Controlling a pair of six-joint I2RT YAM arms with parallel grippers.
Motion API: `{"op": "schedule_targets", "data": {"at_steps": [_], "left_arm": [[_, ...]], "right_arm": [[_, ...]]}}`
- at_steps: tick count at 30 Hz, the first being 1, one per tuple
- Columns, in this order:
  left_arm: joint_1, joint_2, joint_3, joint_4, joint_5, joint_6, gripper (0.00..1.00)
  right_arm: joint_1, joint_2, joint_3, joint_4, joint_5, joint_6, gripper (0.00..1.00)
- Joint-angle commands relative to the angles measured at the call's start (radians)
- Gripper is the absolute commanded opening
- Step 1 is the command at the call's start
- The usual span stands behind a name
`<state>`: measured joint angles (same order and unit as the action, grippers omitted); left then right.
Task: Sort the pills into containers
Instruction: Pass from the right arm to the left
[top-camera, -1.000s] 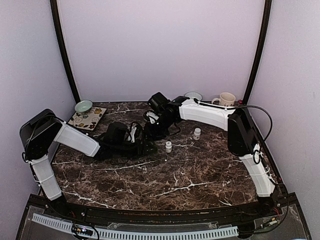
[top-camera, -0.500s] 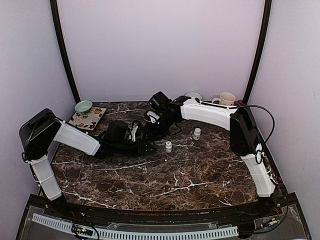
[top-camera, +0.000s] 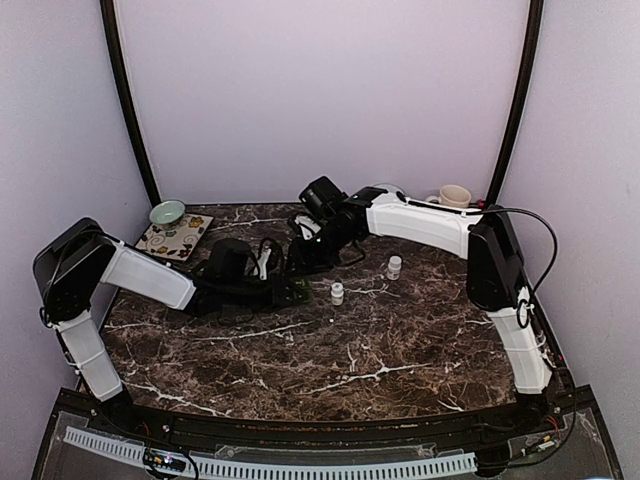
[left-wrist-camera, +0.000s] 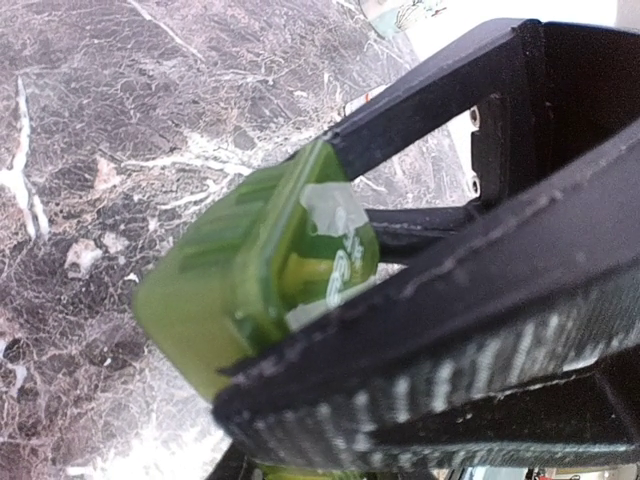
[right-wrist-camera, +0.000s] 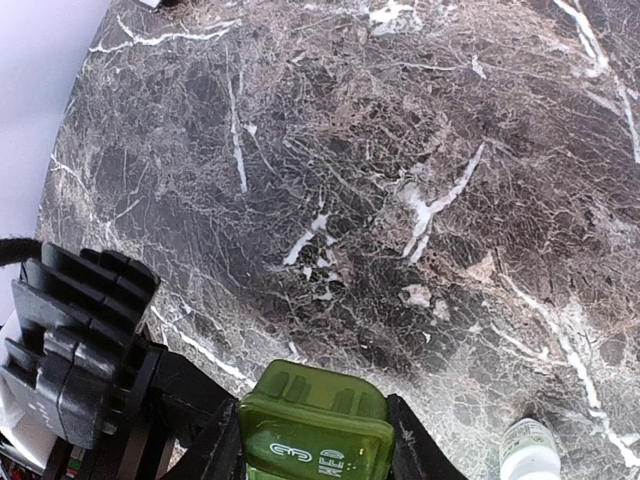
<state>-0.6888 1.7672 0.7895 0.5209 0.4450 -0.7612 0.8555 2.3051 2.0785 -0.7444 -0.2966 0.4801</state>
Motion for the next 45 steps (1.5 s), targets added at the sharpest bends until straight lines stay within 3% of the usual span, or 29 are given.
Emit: {"op": "schedule_targets", "data": {"at_steps": [1,17,26,35,45], "left_arm": [[-0.003,-0.061,-0.008,0.026,0.026,0.013,0.28],[-0.003,-0.121,-0.003,-0.127,-0.040,0.025,0.27],[-0.004,-0.130,0.008,-0.201,-0.080,0.032,0.26],[-0.003,-0.127,0.019,-0.232,-0.114,0.026,0.24],[-0.003,-0.127,0.019,-0.206,-0.095,0.028,0.24]], "right_arm": [[0.005,-0.049,-0.029,0.042,-0.013,0.012,0.29],[0.004,-0.127,-0.125,0.107,-0.020,0.026,0.46],[0.004,-0.152,-0.144,0.114,-0.016,0.029,0.47],[0.005,-0.171,-0.159,0.115,-0.016,0.033,0.56],[0.003,-0.161,-0.169,0.123,-0.015,0.034,0.56]]}}
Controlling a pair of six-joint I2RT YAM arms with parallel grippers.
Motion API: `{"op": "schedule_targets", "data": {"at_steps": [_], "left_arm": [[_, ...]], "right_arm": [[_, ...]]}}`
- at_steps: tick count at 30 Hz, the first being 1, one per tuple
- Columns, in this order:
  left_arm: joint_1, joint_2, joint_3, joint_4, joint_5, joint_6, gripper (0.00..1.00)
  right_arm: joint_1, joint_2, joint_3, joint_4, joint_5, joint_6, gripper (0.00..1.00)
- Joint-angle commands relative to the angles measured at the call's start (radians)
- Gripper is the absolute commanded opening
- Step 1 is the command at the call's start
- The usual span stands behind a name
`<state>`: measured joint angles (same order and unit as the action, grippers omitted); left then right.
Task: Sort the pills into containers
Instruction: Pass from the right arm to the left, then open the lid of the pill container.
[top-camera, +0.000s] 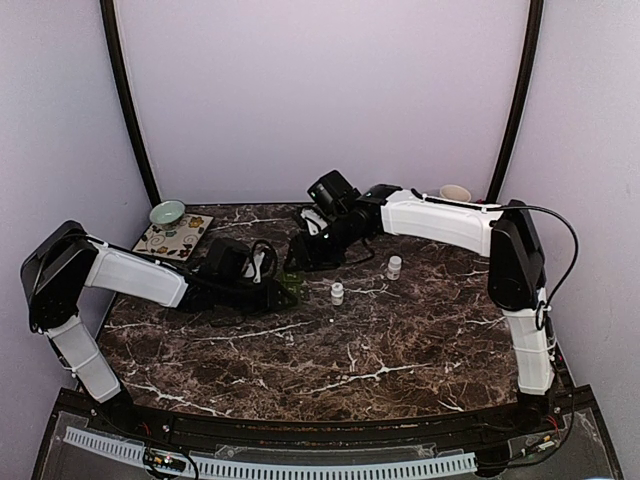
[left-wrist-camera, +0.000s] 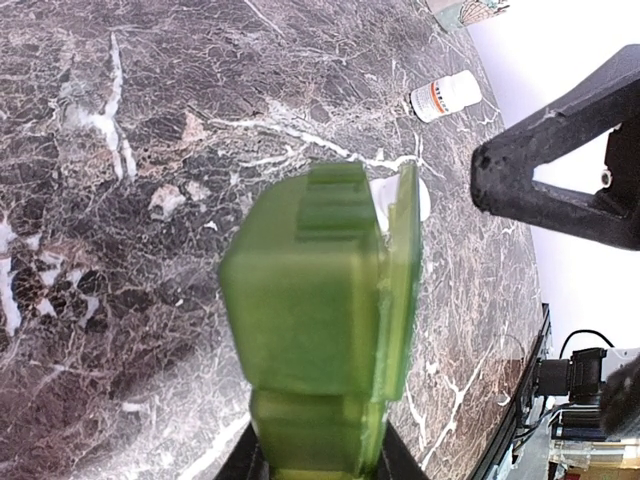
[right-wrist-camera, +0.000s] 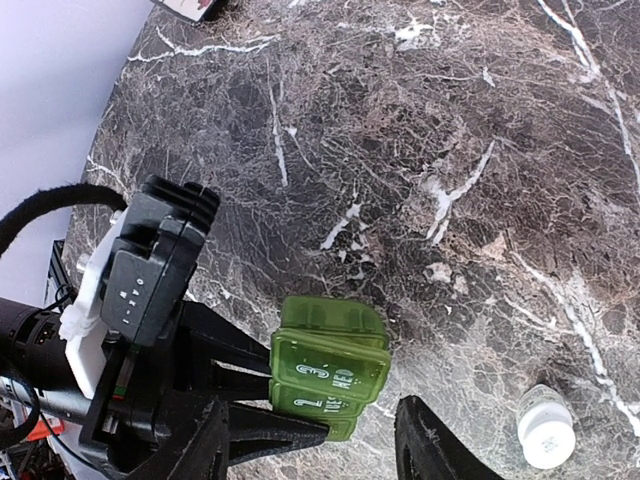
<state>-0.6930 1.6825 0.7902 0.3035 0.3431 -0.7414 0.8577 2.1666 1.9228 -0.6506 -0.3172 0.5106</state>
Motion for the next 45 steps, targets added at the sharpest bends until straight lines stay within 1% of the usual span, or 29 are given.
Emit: {"op": "schedule_targets", "data": {"at_steps": [1,18,25,30,45], "left_arm": [[0.001,-0.044,0.016,0.019,0.010,0.009,0.24],[0.001,-0.039,0.025,0.060,0.095,0.030,0.24],[0.001,-0.042,0.027,0.057,0.092,0.033,0.24],[0.001,-0.034,0.031,0.052,0.096,0.035,0.24],[0.000,-0.028,0.041,0.009,0.061,0.039,0.23]], "right_arm": [[0.000,-0.022,-0.013,0.029,0.006,0.003,0.57],[-0.017,-0.011,-0.040,0.078,-0.045,0.020,0.57],[-0.026,-0.030,-0.077,0.100,-0.049,0.026,0.57],[-0.026,-0.036,-0.077,0.108,-0.077,0.028,0.56],[-0.017,-0.091,-0.102,0.119,-0.094,0.034,0.56]]}}
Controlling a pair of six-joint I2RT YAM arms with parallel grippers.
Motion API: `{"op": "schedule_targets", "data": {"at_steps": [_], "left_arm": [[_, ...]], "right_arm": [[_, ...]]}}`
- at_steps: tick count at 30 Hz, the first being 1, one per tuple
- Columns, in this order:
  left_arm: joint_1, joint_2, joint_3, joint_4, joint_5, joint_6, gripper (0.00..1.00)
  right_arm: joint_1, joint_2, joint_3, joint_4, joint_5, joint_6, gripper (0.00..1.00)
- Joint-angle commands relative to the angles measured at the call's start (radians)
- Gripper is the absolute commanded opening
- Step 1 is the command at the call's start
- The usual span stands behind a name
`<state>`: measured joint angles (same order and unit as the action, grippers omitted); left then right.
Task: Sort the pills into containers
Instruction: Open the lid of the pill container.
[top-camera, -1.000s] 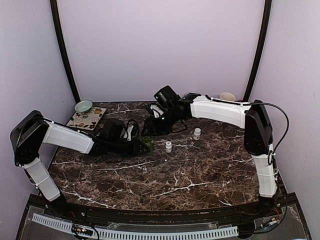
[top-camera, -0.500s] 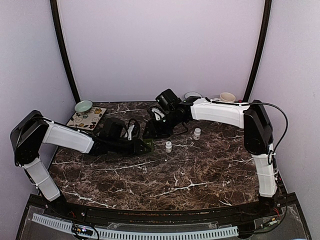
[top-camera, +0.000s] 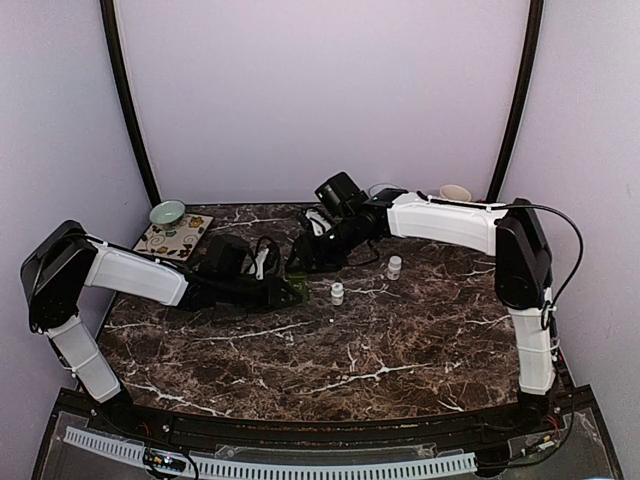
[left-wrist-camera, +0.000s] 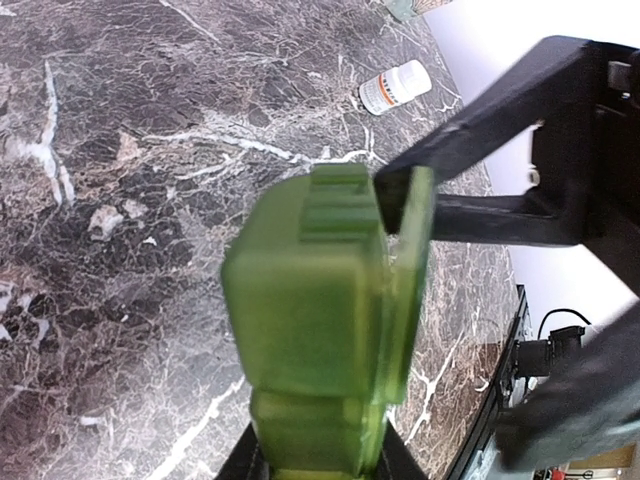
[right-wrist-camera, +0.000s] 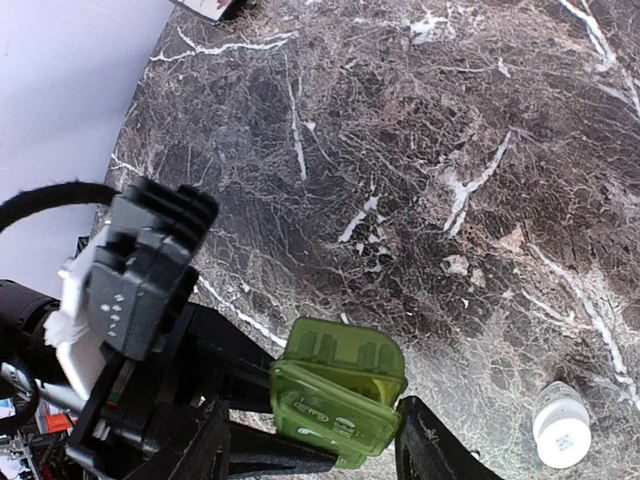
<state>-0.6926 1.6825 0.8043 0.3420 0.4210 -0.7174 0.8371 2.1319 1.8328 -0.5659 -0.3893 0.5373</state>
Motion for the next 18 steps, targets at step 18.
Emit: {"op": "schedule_targets", "data": {"at_steps": [18], "left_arm": [[0.001,-0.027,0.028,-0.034,-0.016,0.015,0.23]], "right_arm": [[0.016,-0.078,0.001,0.067,-0.105,0.016,0.52]]}}
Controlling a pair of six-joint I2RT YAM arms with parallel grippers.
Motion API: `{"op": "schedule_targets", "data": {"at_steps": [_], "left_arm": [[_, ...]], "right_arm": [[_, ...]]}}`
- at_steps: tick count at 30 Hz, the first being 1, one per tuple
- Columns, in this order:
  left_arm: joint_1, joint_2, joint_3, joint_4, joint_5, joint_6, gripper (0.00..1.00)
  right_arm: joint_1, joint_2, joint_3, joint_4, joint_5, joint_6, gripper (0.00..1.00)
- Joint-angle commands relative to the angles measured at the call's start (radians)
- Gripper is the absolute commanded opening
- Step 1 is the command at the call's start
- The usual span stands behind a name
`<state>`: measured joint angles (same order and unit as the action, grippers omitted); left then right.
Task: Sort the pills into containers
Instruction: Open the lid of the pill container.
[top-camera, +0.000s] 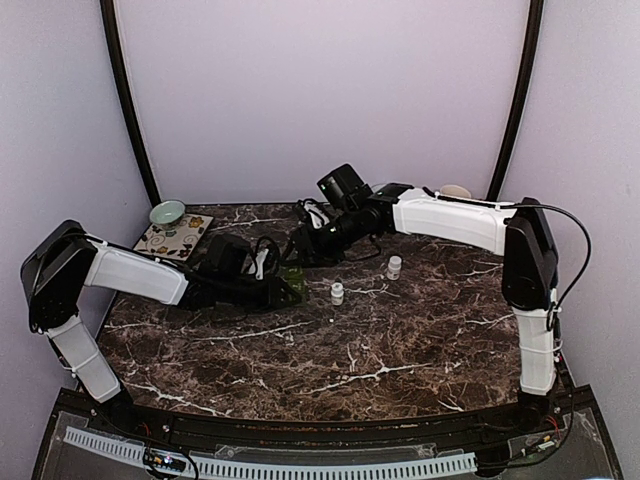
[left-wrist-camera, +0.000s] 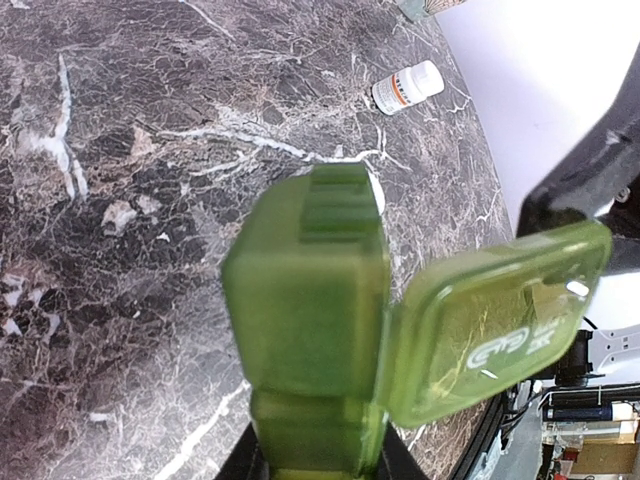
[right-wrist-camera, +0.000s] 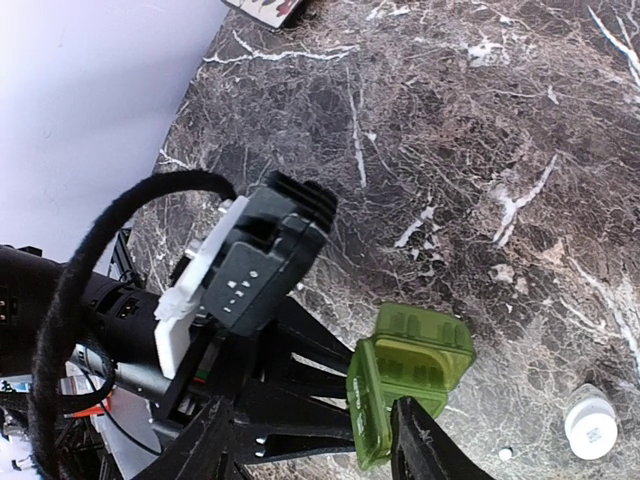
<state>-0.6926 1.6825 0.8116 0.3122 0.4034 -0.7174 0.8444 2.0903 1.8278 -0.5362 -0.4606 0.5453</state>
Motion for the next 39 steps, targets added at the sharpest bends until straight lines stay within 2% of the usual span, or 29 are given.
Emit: {"op": "schedule_targets", "data": {"at_steps": [1,25,39], "left_arm": [[0.000,-0.026,0.021,-0.002,0.003,0.015,0.23],[0.000,-0.035,0.005,0.050,0.028,0.003,0.22],[0.000,-0.050,-0.017,0.114,0.082,-0.002,0.22]], "right_arm": [[0.009,-0.033,0.007,0.038,-0.040,0.008,0.52],[-0.003,0.013,-0.031,0.173,-0.232,0.093,0.45],[-0.019,0.030,-0.075,0.255,-0.268,0.150,0.45]]}}
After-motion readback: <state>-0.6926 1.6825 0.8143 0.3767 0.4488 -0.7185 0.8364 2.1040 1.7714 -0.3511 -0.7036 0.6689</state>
